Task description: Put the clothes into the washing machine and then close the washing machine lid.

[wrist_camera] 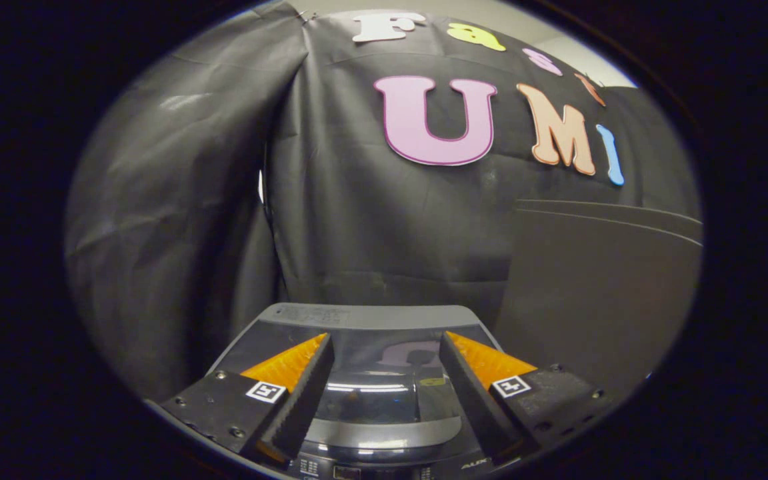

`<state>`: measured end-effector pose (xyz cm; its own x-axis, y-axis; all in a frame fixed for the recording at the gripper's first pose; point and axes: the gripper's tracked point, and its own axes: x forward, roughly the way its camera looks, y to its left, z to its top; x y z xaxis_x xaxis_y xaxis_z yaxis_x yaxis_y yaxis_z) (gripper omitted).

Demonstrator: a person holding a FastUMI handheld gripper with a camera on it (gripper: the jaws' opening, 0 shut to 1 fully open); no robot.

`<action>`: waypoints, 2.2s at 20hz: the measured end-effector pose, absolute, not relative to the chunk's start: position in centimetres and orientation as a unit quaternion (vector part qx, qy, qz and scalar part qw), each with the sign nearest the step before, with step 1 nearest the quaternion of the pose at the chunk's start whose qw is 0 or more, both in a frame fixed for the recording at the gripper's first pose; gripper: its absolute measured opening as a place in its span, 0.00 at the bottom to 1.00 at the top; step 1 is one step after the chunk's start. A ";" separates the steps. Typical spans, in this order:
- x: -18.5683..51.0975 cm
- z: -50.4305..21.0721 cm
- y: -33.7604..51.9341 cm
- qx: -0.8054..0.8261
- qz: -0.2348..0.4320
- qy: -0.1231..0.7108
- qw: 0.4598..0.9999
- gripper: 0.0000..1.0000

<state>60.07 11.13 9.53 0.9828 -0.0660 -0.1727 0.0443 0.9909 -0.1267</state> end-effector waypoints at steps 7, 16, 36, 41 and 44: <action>58.6 10.4 11.0 -0.043 -0.027 0.098 0.994 0.97; 53.0 11.7 10.0 -0.036 -0.041 0.101 0.993 0.97; 39.1 19.4 6.0 -0.005 -0.009 -0.005 1.000 0.96; 37.1 19.1 2.8 0.009 -0.018 -0.002 1.000 0.97; 35.8 19.3 2.0 0.016 -0.005 -0.012 1.000 0.97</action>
